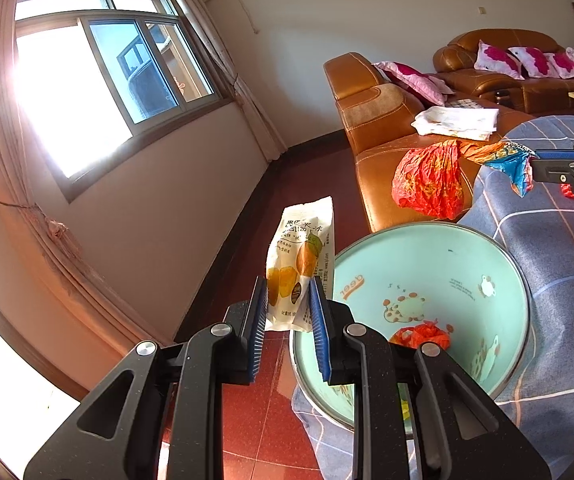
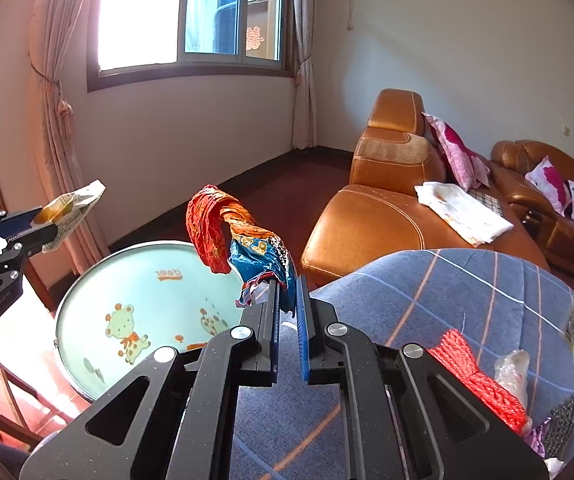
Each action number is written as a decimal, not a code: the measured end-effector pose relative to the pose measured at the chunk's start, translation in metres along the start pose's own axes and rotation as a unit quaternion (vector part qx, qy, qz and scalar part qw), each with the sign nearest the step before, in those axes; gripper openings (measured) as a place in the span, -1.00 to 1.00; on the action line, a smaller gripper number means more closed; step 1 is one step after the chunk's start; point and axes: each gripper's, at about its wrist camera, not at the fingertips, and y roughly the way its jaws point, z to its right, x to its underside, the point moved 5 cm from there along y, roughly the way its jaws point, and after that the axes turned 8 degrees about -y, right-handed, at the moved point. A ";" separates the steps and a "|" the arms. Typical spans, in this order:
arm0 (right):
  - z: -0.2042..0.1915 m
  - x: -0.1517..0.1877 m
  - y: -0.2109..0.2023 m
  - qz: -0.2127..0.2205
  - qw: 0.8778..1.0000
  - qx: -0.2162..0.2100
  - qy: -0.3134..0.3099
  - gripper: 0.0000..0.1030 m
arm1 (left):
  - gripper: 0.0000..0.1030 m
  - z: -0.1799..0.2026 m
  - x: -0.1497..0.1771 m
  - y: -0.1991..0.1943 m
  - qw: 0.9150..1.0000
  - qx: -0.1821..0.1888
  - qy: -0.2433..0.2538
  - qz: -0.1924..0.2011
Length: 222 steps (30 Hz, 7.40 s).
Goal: Collect trash
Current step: 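Carry the snack packet and orange-blue wrapper over the teal bucket with both tools, then open both tools to drop the packet and wrapper into the bucket, then move both open tools back over the pile on the table, then grasp the yellow sponge with the left tool, then grasp the pink plastic bag with the right tool while the left tool lifts the sponge, then carry the yellow sponge and pink bag over the teal bucket with both tools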
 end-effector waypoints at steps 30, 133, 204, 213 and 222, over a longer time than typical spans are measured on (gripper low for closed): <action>-0.015 -0.005 0.001 0.009 0.999 -0.019 -0.038 -0.80 | -0.32 0.007 0.002 0.001 1.000 0.013 0.006 -0.008; 0.147 0.225 -0.277 -0.042 0.933 0.259 0.247 0.29 | -0.81 0.212 0.000 -0.137 0.943 0.316 0.105 -0.011; 0.063 0.036 -0.138 0.059 0.995 0.074 0.034 -0.73 | -0.81 0.052 -0.030 -0.031 0.992 0.124 -0.009 -0.012; 0.054 0.012 -0.096 0.065 0.997 0.025 0.018 -0.73 | -0.81 0.027 -0.016 -0.017 0.996 0.081 -0.009 -0.026; 0.033 -0.004 -0.057 0.065 0.998 -0.023 -0.007 -0.73 | -0.80 0.006 -0.010 -0.008 0.999 0.040 -0.013 -0.026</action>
